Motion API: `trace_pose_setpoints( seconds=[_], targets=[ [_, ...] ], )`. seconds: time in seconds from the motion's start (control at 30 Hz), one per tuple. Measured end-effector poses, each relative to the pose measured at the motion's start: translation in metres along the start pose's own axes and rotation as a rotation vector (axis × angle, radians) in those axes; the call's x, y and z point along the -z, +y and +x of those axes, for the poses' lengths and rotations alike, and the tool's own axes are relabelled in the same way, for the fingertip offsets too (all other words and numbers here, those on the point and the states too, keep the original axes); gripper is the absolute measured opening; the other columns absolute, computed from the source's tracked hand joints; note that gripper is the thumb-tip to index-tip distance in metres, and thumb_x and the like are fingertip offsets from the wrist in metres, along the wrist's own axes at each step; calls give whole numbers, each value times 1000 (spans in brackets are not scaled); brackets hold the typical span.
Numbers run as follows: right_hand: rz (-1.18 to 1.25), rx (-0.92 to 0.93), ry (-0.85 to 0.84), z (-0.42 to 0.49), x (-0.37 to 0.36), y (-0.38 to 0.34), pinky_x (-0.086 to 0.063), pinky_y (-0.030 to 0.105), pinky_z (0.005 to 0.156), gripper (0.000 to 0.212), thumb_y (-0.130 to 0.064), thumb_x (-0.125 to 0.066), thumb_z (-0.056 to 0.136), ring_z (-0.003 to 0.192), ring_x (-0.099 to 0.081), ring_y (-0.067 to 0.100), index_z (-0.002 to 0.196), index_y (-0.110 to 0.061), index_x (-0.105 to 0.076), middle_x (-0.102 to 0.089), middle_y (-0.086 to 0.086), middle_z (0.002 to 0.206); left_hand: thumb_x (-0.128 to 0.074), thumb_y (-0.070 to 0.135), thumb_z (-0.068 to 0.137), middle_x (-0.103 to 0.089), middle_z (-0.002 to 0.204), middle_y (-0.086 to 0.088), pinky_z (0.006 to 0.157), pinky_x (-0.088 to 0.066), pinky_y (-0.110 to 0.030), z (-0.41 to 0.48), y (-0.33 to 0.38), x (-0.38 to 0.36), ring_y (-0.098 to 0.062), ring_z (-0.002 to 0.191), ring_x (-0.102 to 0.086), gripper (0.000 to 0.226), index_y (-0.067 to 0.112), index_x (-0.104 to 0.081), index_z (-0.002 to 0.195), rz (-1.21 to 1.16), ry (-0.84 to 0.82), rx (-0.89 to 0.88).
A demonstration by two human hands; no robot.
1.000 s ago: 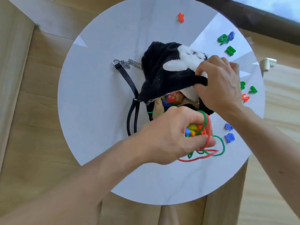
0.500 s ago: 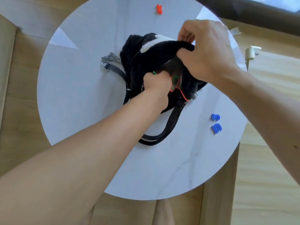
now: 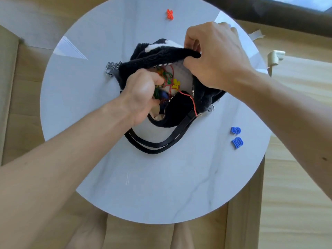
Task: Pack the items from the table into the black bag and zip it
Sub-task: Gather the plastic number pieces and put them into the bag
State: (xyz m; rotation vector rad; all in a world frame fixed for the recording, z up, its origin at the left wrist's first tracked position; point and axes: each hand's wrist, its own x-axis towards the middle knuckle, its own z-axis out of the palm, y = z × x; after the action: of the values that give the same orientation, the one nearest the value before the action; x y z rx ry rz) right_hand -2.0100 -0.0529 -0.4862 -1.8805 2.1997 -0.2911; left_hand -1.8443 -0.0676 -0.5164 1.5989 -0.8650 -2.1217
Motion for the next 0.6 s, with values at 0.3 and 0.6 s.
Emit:
trace_pose_setpoints(
  seconds=[0.3,0.6],
  targets=[
    [-59,44,-60,-3,-3,-4,-30,32,80,19,-10,-57,73,80,-53,31,89,-14,-65,-61,4,75,-44,2,83,-70,107,-17,92,-52,-43,-13,-21,12,-33,99,-65,37,17,-63,111,844,-35,-211],
    [-3,26,-89,-3,-5,-6,-36,32,77,20,-9,-56,74,86,-58,29,91,-14,-66,-66,5,82,-61,18,91,-66,110,-6,77,-53,-47,23,-70,-8,-33,98,-63,33,18,-59,124,1348,-40,-703]
  ],
)
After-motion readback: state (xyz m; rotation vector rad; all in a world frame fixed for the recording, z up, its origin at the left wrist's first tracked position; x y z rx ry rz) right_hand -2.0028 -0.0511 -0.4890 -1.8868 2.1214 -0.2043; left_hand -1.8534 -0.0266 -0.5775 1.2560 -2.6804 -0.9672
